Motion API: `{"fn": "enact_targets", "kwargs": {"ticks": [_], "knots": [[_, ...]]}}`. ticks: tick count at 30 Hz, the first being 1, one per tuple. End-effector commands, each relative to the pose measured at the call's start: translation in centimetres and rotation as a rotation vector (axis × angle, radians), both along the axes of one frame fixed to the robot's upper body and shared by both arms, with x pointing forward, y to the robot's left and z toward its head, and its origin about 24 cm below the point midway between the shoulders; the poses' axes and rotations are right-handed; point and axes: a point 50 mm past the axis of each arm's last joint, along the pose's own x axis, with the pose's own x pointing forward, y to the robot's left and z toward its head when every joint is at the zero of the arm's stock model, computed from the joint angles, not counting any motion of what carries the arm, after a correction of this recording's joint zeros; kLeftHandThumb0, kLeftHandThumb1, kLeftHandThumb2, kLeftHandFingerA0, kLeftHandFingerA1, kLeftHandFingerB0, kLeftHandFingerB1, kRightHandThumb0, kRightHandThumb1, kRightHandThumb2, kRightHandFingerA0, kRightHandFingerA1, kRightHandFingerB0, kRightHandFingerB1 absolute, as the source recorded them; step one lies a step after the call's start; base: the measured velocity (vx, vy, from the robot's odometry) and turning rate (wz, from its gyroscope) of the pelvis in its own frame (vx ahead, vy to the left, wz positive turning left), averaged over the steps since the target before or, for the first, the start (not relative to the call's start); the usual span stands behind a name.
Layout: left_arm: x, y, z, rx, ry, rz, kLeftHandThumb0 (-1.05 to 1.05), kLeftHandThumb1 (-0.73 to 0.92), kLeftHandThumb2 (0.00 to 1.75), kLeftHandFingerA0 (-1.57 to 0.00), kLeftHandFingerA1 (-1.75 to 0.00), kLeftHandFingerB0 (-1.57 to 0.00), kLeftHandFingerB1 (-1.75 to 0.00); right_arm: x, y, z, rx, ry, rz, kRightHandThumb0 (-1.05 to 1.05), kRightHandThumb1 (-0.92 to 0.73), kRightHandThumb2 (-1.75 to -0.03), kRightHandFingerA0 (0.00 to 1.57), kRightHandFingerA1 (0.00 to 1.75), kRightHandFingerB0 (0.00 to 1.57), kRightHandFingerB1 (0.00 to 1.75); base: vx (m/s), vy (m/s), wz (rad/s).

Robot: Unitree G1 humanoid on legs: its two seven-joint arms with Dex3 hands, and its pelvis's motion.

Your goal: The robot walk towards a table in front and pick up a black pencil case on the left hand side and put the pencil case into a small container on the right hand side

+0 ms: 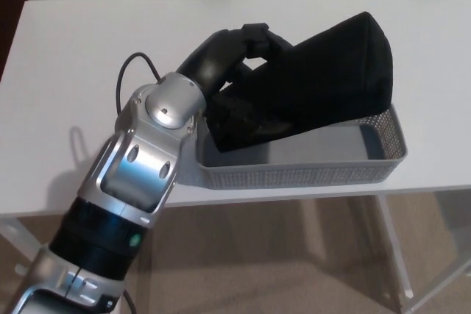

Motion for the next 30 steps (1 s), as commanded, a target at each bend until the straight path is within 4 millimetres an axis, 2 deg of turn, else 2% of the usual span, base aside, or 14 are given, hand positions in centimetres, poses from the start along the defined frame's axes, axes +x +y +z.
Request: {"fn": "enact_targets", "kwargs": {"ticks": [1,2,3,4,5,17,24,29,30], "knots": [[-0.2,0.2,-0.7,0.017,0.013,0.042,-0.28,0.68,0.60,-0.96,-0.82,-0.59,-0.44,0.1,-0.6,0.3,-0.029,-0.005,0.004,-0.43,-0.58,-0.57,0.74,0.50,0.57,0.44,0.00,0.000,0.00],[-0.2,0.1,-0.7,0.048,0.033,0.014,-0.39,0.62,0.59,-0.64,-0.51,-0.30,-0.32,0.2,-0.6,0.3,-0.025,-0.008,-0.004,-0.42,-0.57,-0.56,0.76,0.51,0.59,0.44,0.00,0.000,0.00],[-0.4,0.1,-0.8,0.092,0.050,-0.017,-0.57,0.48,0.74,-0.27,-0.47,-0.07,-0.36,0.1,-0.6,0.3,-0.020,-0.008,-0.011,-0.42,-0.56,-0.58,0.76,0.52,0.58,0.45,0.00,0.000,0.00],[-0.4,0.1,-0.9,0.104,0.055,-0.025,-0.57,0.56,0.59,-0.07,-0.26,-0.02,-0.19,0.1,-0.6,0.3,-0.018,-0.006,-0.014,-0.38,-0.58,-0.56,0.76,0.51,0.60,0.45,0.00,0.000,0.00],[-0.5,0.2,-1.2,0.110,0.069,-0.034,-0.74,0.46,0.78,0.00,-0.03,0.00,0.00,0.1,-0.5,0.3,-0.017,-0.005,-0.016,-0.40,-0.57,-0.57,0.75,0.51,0.58,0.45,0.00,0.000,0.00],[-0.7,0.6,-1.6,0.135,0.085,-0.048,-0.83,0.49,0.84,0.00,-0.01,0.00,0.00,0.6,-0.5,0.5,-0.026,-0.012,-0.010,-0.40,-0.56,-0.56,0.75,0.50,0.59,0.44,0.00,0.000,0.00],[-1.2,0.7,-1.9,0.145,0.072,-0.070,-0.82,0.49,0.84,0.00,-0.02,0.00,0.00,0.2,-0.4,0.3,-0.025,-0.004,-0.004,-0.39,-0.57,-0.56,0.75,0.51,0.60,0.45,0.00,0.000,0.00],[-3.2,0.8,0.6,0.128,-0.098,-0.163,-0.83,0.51,0.85,0.00,-0.02,0.00,0.00,0.3,-0.3,0.4,-0.041,-0.001,0.020,-0.41,-0.57,-0.57,0.75,0.50,0.58,0.44,0.00,0.000,0.00],[-3.7,0.9,1.2,0.115,-0.124,-0.176,-0.79,0.49,0.85,0.00,-0.05,0.00,-0.05,0.3,-0.3,0.4,-0.043,0.000,0.025,-0.38,-0.58,-0.57,0.75,0.50,0.59,0.44,0.00,0.000,0.00]]}}
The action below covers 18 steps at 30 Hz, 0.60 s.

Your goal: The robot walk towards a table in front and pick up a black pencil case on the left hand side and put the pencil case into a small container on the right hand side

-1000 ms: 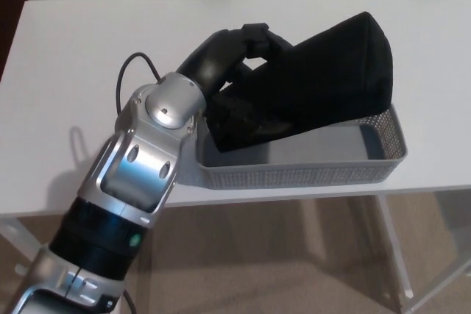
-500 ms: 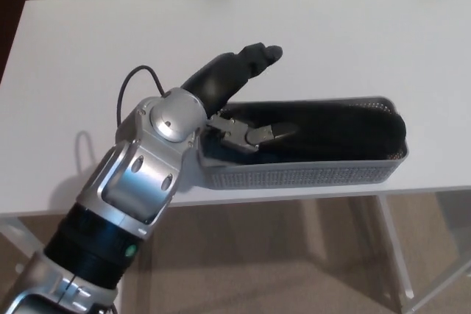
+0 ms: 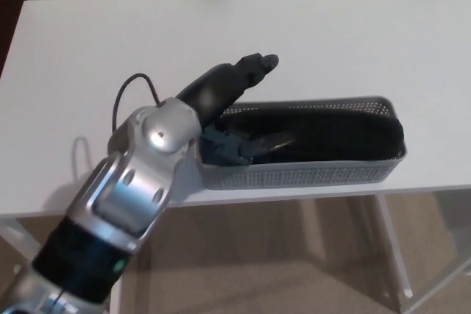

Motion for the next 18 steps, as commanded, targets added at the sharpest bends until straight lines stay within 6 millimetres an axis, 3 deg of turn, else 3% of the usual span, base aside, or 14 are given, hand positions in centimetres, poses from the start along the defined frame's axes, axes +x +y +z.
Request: {"fn": "enact_targets", "kwargs": {"ticks": [1,3,5,8,9,12,14,18], "knots": [[-2.7,0.6,3.2,-0.039,-0.166,-0.113,-0.81,0.49,0.86,0.00,-0.05,0.00,-0.06,-0.1,-0.3,0.0,-0.031,0.011,0.014,-0.39,-0.58,-0.57,0.77,0.50,0.60,0.44,0.00,0.000,0.00],[-4.7,0.8,4.9,-0.118,-0.222,-0.175,-0.76,0.47,0.87,0.00,-0.14,0.00,-0.11,0.0,-0.5,0.1,-0.027,0.009,0.015,-0.39,-0.57,-0.56,0.75,0.50,0.59,0.44,0.00,0.000,0.00],[-8.6,1.5,6.8,-0.208,-0.301,-0.270,-0.76,0.47,0.87,0.00,-0.09,0.00,-0.12,0.0,-0.7,0.1,-0.030,0.011,0.000,-0.42,-0.56,-0.57,0.77,0.50,0.60,0.44,0.00,0.000,0.00],[-13.5,2.4,7.3,-0.280,-0.309,-0.354,-0.66,0.39,0.82,-0.01,-0.15,-0.01,-0.21,-0.2,-1.0,0.1,-0.037,0.014,0.007,-0.41,-0.56,-0.57,0.78,0.50,0.60,0.44,0.00,0.000,0.00],[-15.3,2.9,6.7,-0.315,-0.269,-0.398,-0.74,0.45,0.80,0.00,0.00,-0.05,-0.13,-0.4,-1.1,0.0,-0.037,0.026,0.009,-0.41,-0.57,-0.56,0.75,0.50,0.57,0.44,0.00,0.000,0.00],[-18.9,4.3,4.2,-0.373,-0.124,-0.474,-0.63,0.38,0.80,0.00,-0.15,-0.04,-0.22,-1.1,-1.3,-0.3,-0.033,0.050,0.016,-0.43,-0.57,-0.57,0.72,0.50,0.55,0.44,0.00,0.000,0.00],[-20.9,5.2,2.2,-0.364,0.031,-0.449,-0.70,0.39,0.78,-0.07,-0.14,-0.07,-0.23,-1.5,-1.3,-0.6,-0.039,0.067,0.013,-0.41,-0.56,-0.56,0.73,0.50,0.57,0.44,0.00,0.000,0.00],[-25.3,8.9,-5.0,-0.278,0.419,-0.288,-0.76,0.39,0.70,-0.07,-0.19,-0.09,-0.21,-2.8,-1.3,-1.1,-0.060,0.093,0.034,-0.42,-0.57,-0.56,0.75,0.50,0.57,0.44,0.00,0.000,0.00]]}}
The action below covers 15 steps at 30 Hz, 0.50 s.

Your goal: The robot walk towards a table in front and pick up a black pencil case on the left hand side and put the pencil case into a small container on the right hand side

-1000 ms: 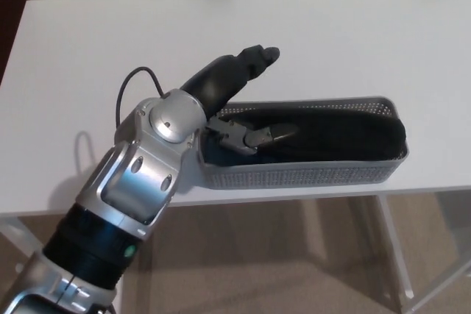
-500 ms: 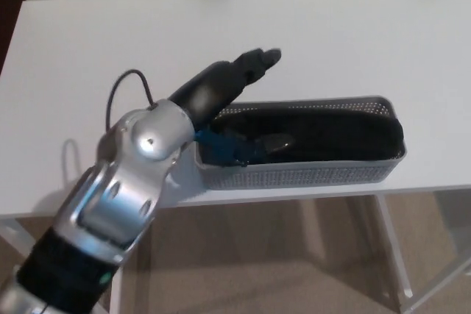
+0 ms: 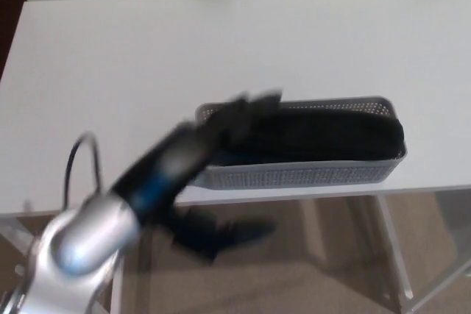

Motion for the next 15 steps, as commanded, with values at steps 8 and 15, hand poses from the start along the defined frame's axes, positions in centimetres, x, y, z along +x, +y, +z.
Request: {"fn": "enact_targets", "kwargs": {"ticks": [8,15], "knots": [[-16.1,11.3,-16.3,0.431,0.610,0.147,-0.77,0.49,0.82,-0.02,-0.08,-0.10,-0.14,-3.3,-0.9,-1.3,-0.049,0.075,-0.040,-0.40,-0.58,-0.57,0.69,0.50,0.54,0.43,0.00,0.000,0.00],[-11.3,14.1,-20.7,-0.001,0.851,0.611,-0.81,0.53,0.90,-0.04,-0.10,-0.10,-0.16,-3.3,-1.4,-1.1,-0.067,0.053,-0.062,-0.48,-0.49,-0.80,0.54,0.60,0.44,0.54,0.00,0.000,0.00]]}}
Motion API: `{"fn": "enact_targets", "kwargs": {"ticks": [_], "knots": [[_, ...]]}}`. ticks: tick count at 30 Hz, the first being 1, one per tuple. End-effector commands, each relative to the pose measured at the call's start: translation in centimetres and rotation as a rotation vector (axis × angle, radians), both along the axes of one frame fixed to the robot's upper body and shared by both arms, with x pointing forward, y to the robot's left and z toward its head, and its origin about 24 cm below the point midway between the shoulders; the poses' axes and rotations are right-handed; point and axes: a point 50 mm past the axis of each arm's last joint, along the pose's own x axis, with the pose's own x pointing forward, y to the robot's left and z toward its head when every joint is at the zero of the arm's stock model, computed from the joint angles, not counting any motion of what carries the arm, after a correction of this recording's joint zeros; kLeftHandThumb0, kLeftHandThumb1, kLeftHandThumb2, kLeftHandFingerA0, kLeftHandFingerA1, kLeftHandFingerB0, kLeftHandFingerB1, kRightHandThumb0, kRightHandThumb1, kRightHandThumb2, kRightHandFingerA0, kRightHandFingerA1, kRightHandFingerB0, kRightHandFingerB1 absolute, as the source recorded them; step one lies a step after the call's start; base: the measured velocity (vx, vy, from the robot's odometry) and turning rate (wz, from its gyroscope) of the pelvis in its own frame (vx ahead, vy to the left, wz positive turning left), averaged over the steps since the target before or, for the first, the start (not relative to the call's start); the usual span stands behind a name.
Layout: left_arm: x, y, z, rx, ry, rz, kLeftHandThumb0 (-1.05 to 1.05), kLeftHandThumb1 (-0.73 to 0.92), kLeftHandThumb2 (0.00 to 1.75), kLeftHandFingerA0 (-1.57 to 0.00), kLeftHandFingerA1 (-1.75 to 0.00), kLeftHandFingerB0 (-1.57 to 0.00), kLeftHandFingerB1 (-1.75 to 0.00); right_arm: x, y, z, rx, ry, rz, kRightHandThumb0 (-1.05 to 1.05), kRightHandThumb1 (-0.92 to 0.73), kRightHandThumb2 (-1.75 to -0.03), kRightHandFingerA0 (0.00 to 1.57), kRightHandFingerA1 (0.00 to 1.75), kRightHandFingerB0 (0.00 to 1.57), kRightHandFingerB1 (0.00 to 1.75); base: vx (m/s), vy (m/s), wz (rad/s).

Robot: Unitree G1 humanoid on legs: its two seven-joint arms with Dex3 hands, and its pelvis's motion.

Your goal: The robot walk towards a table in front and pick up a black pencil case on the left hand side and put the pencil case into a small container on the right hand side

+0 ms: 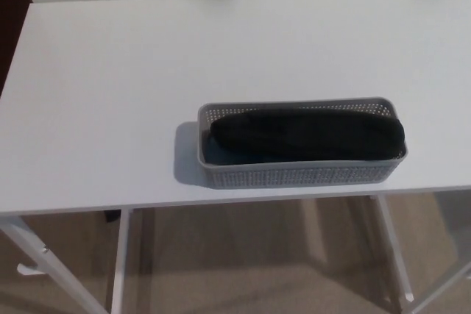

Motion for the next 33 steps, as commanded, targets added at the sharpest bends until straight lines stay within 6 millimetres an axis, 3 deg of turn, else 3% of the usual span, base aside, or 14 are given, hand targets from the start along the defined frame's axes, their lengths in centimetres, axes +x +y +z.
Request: {"fn": "enact_targets", "kwargs": {"ticks": [1,2,3,5,6,7,8,13,14,16,20,21,22,33], "knots": [[-0.1,6.3,-6.2,-0.123,0.118,0.569,-0.81,0.51,0.86,-0.02,-0.04,-0.13,-0.16,-1.9,-1.0,-0.3,-0.054,-0.003,-0.049,-0.43,-0.61,-0.57,0.59,0.50,0.48,0.43,0.00,0.000,0.00],[0.0,6.3,-6.3,-0.130,0.120,0.584,-0.81,0.51,0.86,-0.02,-0.04,-0.13,-0.16,-1.9,-1.0,-0.3,-0.053,-0.003,-0.050,-0.43,-0.61,-0.57,0.59,0.50,0.48,0.43,0.00,0.000,0.00],[1.7,6.7,-6.5,-0.110,0.092,0.643,-0.71,0.49,0.89,-0.02,-0.21,-0.06,-0.25,-1.6,-0.9,-0.2,-0.058,-0.011,-0.051,-0.45,-0.61,-0.58,0.59,0.49,0.48,0.42,0.00,0.000,0.00],[2.4,7.0,-6.9,-0.029,0.047,0.606,-0.77,0.52,0.91,-0.03,-0.19,-0.06,-0.20,-1.3,-0.9,-0.2,-0.054,-0.023,-0.051,-0.44,-0.62,-0.58,0.58,0.49,0.47,0.42,0.00,0.000,0.00],[2.2,7.5,-7.4,0.101,0.022,0.542,-0.80,0.55,0.93,-0.04,-0.26,-0.10,-0.18,-1.2,-0.7,-0.3,-0.035,-0.030,-0.074,-0.42,-0.61,-0.57,0.59,0.50,0.48,0.43,0.00,0.000,0.00],[2.2,7.8,-7.7,0.198,0.015,0.480,-0.79,0.56,0.89,-0.08,-0.45,-0.05,-0.28,-0.9,-0.7,-0.2,-0.030,-0.040,-0.086,-0.47,-0.49,-0.80,0.53,0.60,0.44,0.54,0.00,0.000,0.00],[2.0,8.1,-8.1,0.282,0.042,0.410,-0.78,0.55,0.89,-0.09,-0.47,-0.05,-0.26,-0.5,-1.0,0.1,-0.037,-0.060,-0.089,-0.41,-0.61,-0.57,0.63,0.51,0.50,0.43,0.00,0.000,0.00],[1.5,9.2,-7.9,0.300,0.045,0.391,-0.81,0.56,0.91,-0.09,-0.45,-0.04,-0.22,0.4,-1.0,0.8,-0.051,-0.093,-0.059,-0.43,-0.61,-0.58,0.63,0.49,0.49,0.42,0.00,0.000,0.00],[1.7,9.2,-7.6,0.216,0.033,0.449,-0.83,0.55,0.90,-0.09,-0.23,-0.08,-0.09,0.5,-0.9,1.0,-0.061,-0.101,-0.036,-0.45,-0.61,-0.58,0.63,0.49,0.49,0.42,0.00,0.000,0.00],[1.8,9.0,-7.3,0.171,0.003,0.469,-0.78,0.52,0.88,-0.04,-0.12,-0.04,-0.11,0.6,-1.0,1.1,-0.065,-0.102,-0.025,-0.44,-0.62,-0.58,0.62,0.48,0.48,0.42,0.00,0.000,0.00],[2.2,8.9,-6.8,0.139,-0.061,0.468,-0.70,0.50,0.89,0.00,-0.21,0.00,-0.18,0.8,-1.1,1.0,-0.062,-0.095,-0.021,-0.42,-0.62,-0.58,0.62,0.49,0.48,0.42,0.00,0.000,0.00],[2.2,9.0,-6.8,0.137,-0.063,0.472,-0.69,0.64,0.60,0.00,-0.24,0.00,-0.19,0.9,-1.1,1.1,-0.061,-0.096,-0.021,-0.42,-0.62,-0.58,0.62,0.49,0.49,0.42,0.00,0.000,0.00],[2.4,9.3,-6.7,0.125,-0.066,0.496,-0.73,0.50,0.85,0.00,-0.17,0.00,-0.12,0.9,-1.0,1.1,-0.063,-0.093,-0.024,-0.42,-0.62,-0.58,0.62,0.48,0.48,0.41,0.00,0.000,0.00],[2.9,11.2,-6.3,0.146,-0.088,0.530,-0.71,0.48,0.88,0.00,-0.23,0.00,-0.15,1.7,-1.0,1.2,-0.071,-0.110,-0.023,-0.43,-0.62,-0.58,0.64,0.50,0.47,0.42,0.00,0.000,0.00]]}}
